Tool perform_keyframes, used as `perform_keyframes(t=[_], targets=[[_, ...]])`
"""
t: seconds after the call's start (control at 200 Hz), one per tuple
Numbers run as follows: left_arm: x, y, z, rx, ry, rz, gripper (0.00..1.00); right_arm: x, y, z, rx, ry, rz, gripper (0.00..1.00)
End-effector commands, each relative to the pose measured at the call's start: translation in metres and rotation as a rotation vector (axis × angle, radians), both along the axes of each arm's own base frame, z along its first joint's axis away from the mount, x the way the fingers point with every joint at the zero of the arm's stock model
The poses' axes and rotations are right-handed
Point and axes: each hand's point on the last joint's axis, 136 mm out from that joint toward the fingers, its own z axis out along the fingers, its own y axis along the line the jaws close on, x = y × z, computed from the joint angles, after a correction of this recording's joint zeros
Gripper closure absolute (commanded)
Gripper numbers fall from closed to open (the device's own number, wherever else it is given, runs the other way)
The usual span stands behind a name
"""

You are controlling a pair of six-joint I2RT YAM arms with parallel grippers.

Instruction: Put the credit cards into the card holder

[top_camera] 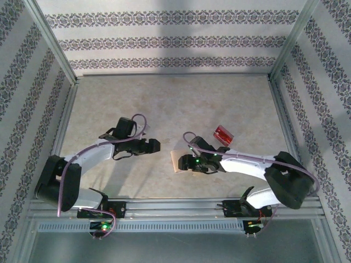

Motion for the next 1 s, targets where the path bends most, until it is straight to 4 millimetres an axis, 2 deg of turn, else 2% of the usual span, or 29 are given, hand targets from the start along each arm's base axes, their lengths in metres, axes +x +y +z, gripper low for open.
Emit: perform_keyframes(t=[0.0, 0.1, 0.195, 0.32, 0.47, 0.695, 0.994], targets=[[-0.009, -0.024, 0.009, -0.082, 0.029, -0.057, 0.25, 0.0, -0.021, 0.0, 0.009, 0.02, -0.09, 0.36], [-0.01, -0.028, -0.001, -0.087, 0.062, -0.048, 0.32, 0.003, -0.033, 0.0, 0.014, 0.003, -0.123, 0.41], [-0.009, -0.036, -0.003, -0.091, 0.065, -0.066, 0.36, 0.003, -0.034, -0.002, 0.025, 0.011, -0.124, 0.46], [-0.014, -0.046, -0.011, -0.092, 0.092, -0.088, 0.36, 0.009, -0.026, -0.001, 0.056, -0.004, -0.121, 0.52], [-0.009, -0.05, -0.019, -0.086, 0.124, -0.077, 0.39, 0.016, -0.014, -0.003, 0.068, 0.005, -0.108, 0.6], [-0.005, -0.062, -0.025, -0.115, 0.156, -0.078, 0.4, 0.015, -0.006, -0.015, 0.045, 0.034, -0.082, 0.64], [0.001, -0.066, -0.037, -0.118, 0.208, -0.05, 0.4, 0.013, 0.013, -0.022, 0.058, 0.035, -0.054, 0.67]])
